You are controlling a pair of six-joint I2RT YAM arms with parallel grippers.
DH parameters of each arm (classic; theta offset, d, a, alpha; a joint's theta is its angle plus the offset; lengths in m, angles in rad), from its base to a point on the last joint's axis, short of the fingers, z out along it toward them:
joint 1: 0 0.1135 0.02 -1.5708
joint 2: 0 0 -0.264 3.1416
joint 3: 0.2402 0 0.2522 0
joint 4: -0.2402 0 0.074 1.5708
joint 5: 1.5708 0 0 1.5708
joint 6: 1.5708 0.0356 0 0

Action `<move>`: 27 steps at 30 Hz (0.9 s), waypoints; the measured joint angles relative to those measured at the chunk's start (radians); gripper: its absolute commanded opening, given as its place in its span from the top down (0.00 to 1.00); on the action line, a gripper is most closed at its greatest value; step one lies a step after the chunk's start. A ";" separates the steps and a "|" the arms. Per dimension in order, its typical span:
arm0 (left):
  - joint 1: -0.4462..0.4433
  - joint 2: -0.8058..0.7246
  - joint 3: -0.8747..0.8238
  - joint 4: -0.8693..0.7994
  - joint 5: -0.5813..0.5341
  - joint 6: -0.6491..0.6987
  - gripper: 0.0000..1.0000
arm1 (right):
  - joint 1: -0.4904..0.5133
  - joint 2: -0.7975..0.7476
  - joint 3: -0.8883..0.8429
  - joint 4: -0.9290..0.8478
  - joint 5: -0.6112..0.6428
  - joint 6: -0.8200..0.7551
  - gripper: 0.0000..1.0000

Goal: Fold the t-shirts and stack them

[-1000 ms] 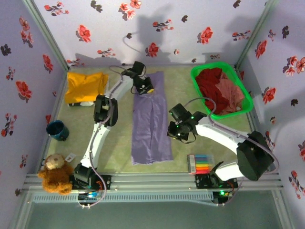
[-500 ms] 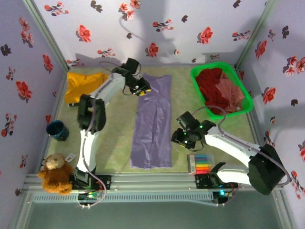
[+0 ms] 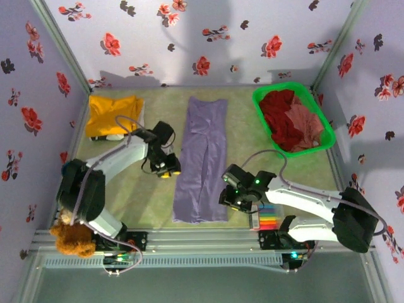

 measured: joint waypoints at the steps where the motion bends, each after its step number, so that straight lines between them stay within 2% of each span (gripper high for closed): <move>1: -0.010 -0.032 -0.027 0.003 -0.002 -0.004 0.63 | 0.004 0.000 -0.007 0.007 0.002 0.007 0.53; 5: -0.043 -0.131 -0.141 0.027 -0.009 -0.032 0.63 | 0.023 0.000 -0.053 0.040 0.006 0.040 0.53; 12: -0.076 -0.148 -0.257 0.086 -0.014 -0.072 0.64 | 0.039 -0.060 -0.074 0.034 0.074 0.064 0.55; 16: -0.048 -0.101 -0.158 0.089 -0.021 -0.059 0.64 | -0.068 -0.106 -0.006 -0.028 0.112 0.009 0.57; 19: -0.001 -0.007 -0.012 0.100 -0.026 -0.024 0.67 | -0.188 -0.072 0.085 -0.055 0.119 -0.065 0.58; 21: 0.026 0.063 0.082 0.101 -0.025 0.008 0.67 | -0.233 -0.032 0.133 -0.060 0.117 -0.102 0.58; 23: 0.044 0.123 0.154 0.098 -0.026 0.043 0.67 | -0.240 0.010 0.156 -0.058 0.098 -0.129 0.58; 27: 0.046 0.140 0.156 0.069 -0.019 0.080 0.67 | -0.187 0.045 0.143 -0.067 0.077 -0.135 0.58</move>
